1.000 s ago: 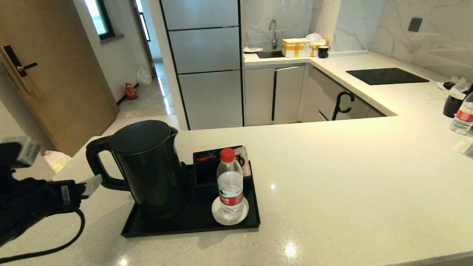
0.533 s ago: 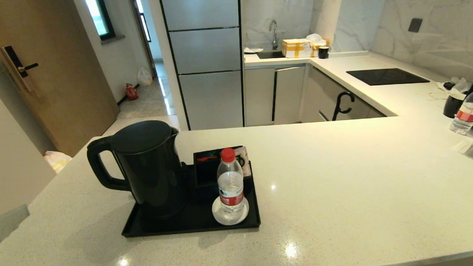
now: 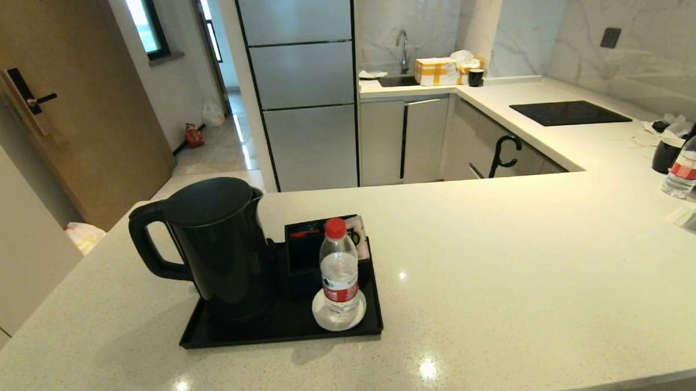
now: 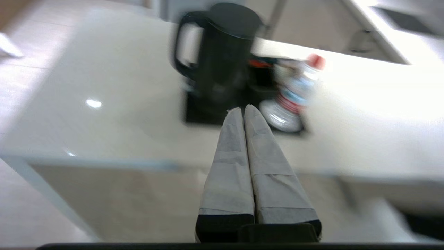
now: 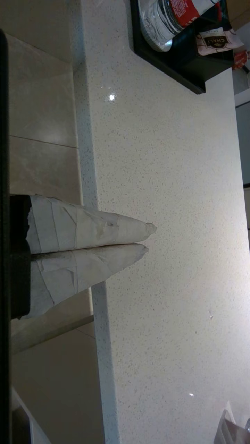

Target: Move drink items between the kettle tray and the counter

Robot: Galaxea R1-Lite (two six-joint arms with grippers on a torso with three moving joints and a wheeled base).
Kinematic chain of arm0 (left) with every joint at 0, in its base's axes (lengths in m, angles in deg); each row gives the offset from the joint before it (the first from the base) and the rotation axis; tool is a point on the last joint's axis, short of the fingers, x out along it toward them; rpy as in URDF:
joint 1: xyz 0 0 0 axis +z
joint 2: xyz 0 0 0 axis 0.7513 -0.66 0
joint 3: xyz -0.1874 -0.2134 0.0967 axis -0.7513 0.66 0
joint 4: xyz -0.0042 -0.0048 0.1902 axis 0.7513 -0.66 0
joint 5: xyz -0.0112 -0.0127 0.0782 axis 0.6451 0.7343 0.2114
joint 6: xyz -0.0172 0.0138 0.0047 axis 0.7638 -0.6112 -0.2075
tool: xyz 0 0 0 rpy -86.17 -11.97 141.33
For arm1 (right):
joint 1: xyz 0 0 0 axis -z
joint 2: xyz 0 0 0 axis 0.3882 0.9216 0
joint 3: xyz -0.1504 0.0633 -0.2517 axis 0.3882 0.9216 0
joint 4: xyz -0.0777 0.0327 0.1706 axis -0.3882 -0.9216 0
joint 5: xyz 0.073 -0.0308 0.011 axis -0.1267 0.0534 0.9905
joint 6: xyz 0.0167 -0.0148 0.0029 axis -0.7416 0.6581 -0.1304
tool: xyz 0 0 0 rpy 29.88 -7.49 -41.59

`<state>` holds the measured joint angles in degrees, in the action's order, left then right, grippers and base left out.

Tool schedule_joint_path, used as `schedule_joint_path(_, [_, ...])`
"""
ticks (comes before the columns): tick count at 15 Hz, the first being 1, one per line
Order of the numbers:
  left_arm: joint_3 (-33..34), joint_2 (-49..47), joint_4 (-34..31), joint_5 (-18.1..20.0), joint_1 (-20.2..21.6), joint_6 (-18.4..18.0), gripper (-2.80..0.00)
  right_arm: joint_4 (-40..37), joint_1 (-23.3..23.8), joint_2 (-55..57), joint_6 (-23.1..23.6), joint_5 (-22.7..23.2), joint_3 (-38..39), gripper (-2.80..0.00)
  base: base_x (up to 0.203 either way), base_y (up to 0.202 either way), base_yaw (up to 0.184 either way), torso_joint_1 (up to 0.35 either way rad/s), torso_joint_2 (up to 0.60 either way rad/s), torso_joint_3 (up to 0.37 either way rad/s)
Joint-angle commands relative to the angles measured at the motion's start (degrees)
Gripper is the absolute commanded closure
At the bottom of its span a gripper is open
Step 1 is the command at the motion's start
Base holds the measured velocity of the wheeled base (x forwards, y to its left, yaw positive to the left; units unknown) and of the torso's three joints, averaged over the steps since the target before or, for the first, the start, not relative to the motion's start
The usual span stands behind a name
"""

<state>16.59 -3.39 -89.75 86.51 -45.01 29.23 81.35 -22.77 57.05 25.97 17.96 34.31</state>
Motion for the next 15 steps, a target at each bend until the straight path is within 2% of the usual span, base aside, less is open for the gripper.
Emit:
schedule_joint_path(1, [-8.35, 4.76, -17.8, 3.26, -0.2, 2.82, 0.0, -0.01, 0.01, 0.09, -0.03, 0.01, -0.01, 0.0, 0.0, 0.0, 0.0, 0.0, 0.0, 0.0])
schedule_joint_path(7, [-8.71, 4.87, -18.54, 3.97, -0.27, 3.51, 0.0, -0.01, 0.01, 0.09, -0.03, 0.01, -0.01, 0.0, 0.0, 0.0, 0.0, 0.0, 0.0, 0.0])
schedule_joint_path(10, [-6.91, 11.53, -24.18, 0.4, -1.49, 3.95, 0.0, -0.01, 0.01, 0.09, -0.12, 0.01, -0.01, 0.0, 0.0, 0.0, 0.0, 0.0, 0.0, 0.0])
schedule_joint_path(11, [-4.76, 15.42, -23.79, -1.44, -1.88, 4.76, 0.0, -0.01, 0.01, 0.09, -0.12, 0.01, -0.01, 0.0, 0.0, 0.0, 0.0, 0.0, 0.0, 0.0])
schedule_joint_path(13, [3.37, 21.26, -18.98, -5.13, -2.59, 6.26, 0.0, -0.01, 0.01, 0.05, -0.08, 0.01, -0.01, 0.0, 0.0, 0.0, 0.0, 0.0, 0.0, 0.0])
schedule_joint_path(15, [14.54, 22.16, -8.06, -9.88, -2.77, 6.13, 0.0, -0.01, 0.01, 0.09, -0.12, 0.01, -0.01, 0.0, 0.0, 0.0, 0.0, 0.0, 0.0, 0.0])
